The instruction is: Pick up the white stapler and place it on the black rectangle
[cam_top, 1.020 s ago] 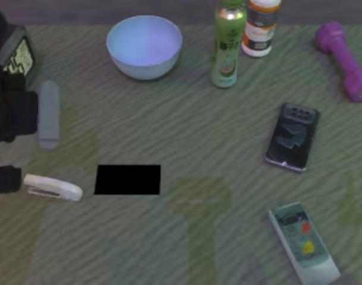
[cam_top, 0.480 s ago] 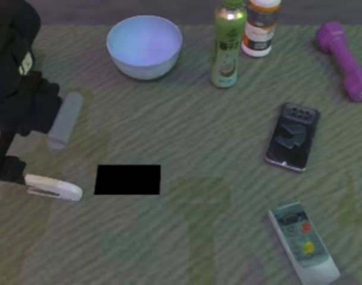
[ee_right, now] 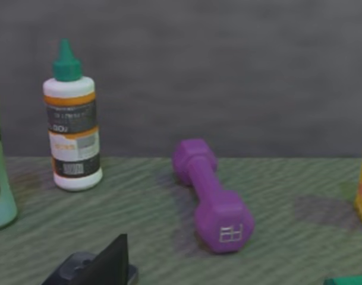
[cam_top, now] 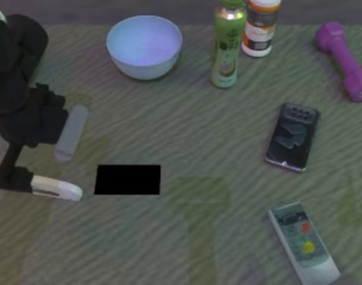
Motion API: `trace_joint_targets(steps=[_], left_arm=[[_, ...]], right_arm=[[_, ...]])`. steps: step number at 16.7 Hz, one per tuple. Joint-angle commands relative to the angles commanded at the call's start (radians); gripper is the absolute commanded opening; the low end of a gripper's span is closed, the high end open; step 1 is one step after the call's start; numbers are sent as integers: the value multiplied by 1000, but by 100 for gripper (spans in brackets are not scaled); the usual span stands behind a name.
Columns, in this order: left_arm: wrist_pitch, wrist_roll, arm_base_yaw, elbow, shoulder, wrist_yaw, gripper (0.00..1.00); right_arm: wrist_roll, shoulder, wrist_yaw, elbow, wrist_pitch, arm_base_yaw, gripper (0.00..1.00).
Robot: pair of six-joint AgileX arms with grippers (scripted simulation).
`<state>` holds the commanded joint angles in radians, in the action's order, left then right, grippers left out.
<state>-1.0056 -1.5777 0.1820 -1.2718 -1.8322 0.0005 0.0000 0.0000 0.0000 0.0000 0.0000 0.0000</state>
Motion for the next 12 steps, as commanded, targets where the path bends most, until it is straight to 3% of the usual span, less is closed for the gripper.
trace_joint_targets(steps=[6, 11, 12], left_arm=[[250, -2, -1, 147, -99, 0, 100], [266, -3, -1, 158, -106, 1, 100], [266, -3, -1, 158, -106, 1, 92]], right_arm=[[0, 0, 0, 0, 0, 0, 100], [0, 0, 0, 0, 0, 0, 100], [0, 0, 0, 0, 0, 0, 100]])
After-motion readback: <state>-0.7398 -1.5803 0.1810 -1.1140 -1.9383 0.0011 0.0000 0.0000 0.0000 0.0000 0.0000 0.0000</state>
